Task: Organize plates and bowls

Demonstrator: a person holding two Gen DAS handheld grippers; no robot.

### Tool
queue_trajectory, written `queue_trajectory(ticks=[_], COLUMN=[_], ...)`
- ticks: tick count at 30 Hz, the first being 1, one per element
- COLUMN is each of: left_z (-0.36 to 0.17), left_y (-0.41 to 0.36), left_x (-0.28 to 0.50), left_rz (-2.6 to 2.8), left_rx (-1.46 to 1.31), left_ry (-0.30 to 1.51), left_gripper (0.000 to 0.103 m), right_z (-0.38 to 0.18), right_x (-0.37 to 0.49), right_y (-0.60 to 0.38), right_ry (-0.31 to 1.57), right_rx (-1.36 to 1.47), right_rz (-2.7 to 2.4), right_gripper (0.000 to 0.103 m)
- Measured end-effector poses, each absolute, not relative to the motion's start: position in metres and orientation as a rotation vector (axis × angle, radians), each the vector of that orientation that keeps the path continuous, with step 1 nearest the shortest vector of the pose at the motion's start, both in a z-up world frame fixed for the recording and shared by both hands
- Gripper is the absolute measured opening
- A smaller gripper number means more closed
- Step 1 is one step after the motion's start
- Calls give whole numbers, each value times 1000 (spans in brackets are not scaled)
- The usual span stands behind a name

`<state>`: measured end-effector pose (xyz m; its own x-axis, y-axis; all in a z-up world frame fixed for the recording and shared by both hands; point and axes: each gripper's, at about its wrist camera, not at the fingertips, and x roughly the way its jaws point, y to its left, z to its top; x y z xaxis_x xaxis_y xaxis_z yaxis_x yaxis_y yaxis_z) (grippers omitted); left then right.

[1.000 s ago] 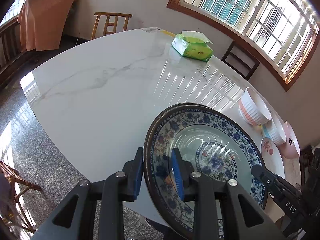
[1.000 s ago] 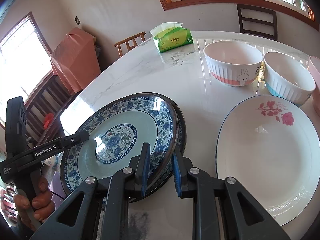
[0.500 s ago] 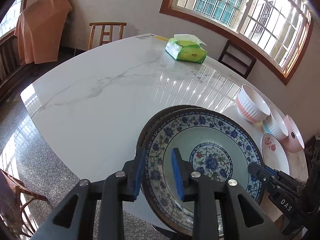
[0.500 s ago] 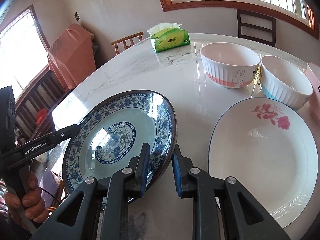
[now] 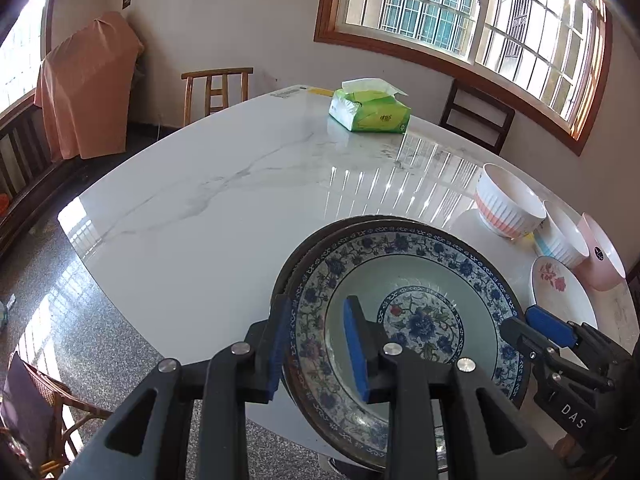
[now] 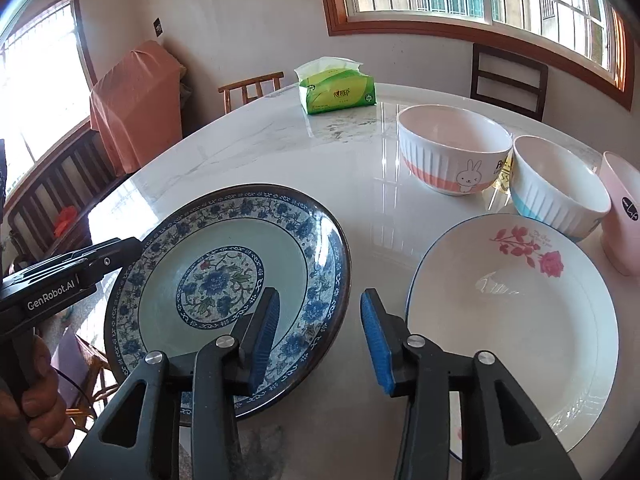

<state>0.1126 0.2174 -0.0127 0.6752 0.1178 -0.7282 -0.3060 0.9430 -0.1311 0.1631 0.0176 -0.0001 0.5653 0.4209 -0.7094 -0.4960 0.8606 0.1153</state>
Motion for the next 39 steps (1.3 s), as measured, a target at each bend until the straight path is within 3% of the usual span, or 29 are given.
queue_trajectory(ticks=[16, 26, 39], left_z=[-9, -4, -1], left_y=[183, 124, 57], left_x=[99, 98, 145], left_rz=[225, 132, -68], left_rx=[-162, -73, -121], left_ry=[801, 817, 947], left_gripper=[33, 35, 38], right_z=[34, 2, -11], right_x=[126, 128, 139], right_y=[-100, -231, -253], right_ry=[611, 659, 726], right_rx=[63, 287, 405], right_rz=[350, 92, 175], right_gripper=[60, 62, 64])
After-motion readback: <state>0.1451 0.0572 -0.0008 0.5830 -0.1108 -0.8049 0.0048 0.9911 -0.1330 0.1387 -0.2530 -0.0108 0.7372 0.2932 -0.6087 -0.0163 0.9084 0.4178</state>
